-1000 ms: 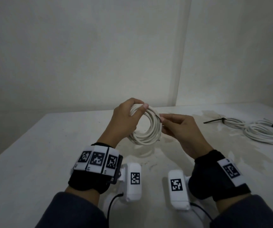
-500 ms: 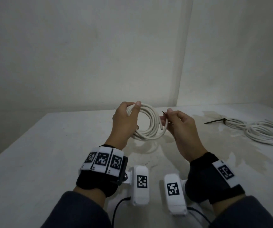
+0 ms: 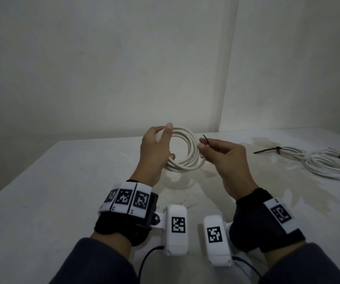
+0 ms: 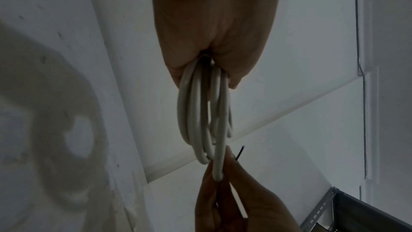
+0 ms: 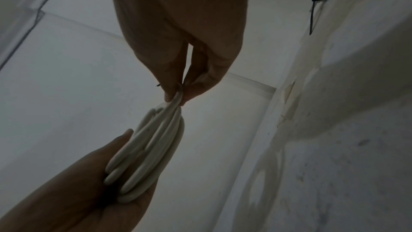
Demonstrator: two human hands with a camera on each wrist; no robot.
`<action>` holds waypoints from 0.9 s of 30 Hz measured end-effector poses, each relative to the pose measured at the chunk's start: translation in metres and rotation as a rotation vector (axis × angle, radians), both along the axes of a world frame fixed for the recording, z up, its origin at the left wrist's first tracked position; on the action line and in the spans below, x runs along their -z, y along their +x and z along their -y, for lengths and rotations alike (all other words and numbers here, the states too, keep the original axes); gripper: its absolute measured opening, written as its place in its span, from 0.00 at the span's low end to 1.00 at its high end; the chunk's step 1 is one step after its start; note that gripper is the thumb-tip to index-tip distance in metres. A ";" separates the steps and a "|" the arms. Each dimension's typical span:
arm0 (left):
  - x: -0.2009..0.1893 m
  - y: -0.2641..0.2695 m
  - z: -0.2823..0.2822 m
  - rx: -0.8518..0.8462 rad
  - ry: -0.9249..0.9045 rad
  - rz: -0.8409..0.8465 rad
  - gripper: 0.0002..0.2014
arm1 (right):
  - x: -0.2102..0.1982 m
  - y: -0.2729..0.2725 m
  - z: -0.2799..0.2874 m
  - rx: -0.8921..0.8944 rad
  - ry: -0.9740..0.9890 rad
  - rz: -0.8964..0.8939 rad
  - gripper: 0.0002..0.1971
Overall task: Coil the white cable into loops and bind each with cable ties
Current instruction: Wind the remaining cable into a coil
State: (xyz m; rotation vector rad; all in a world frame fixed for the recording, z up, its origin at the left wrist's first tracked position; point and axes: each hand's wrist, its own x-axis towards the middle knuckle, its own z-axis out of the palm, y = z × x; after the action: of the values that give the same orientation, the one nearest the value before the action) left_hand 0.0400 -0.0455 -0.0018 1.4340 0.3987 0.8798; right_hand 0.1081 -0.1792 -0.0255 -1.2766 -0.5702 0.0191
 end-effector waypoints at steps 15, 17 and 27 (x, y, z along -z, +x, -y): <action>0.008 0.002 0.005 -0.060 0.052 -0.044 0.15 | 0.000 -0.002 -0.001 0.019 -0.152 0.094 0.07; 0.010 0.003 0.006 -0.065 0.049 -0.037 0.15 | 0.000 -0.004 -0.002 -0.021 -0.079 0.026 0.07; 0.014 0.008 0.008 -0.072 -0.080 -0.009 0.14 | -0.001 -0.005 -0.002 0.055 0.049 -0.103 0.15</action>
State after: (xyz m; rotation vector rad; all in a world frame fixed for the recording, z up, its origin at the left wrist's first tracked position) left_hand 0.0483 -0.0531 -0.0159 1.3568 0.4897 0.9057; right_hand 0.1036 -0.1774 -0.0241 -1.2362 -0.4442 0.0248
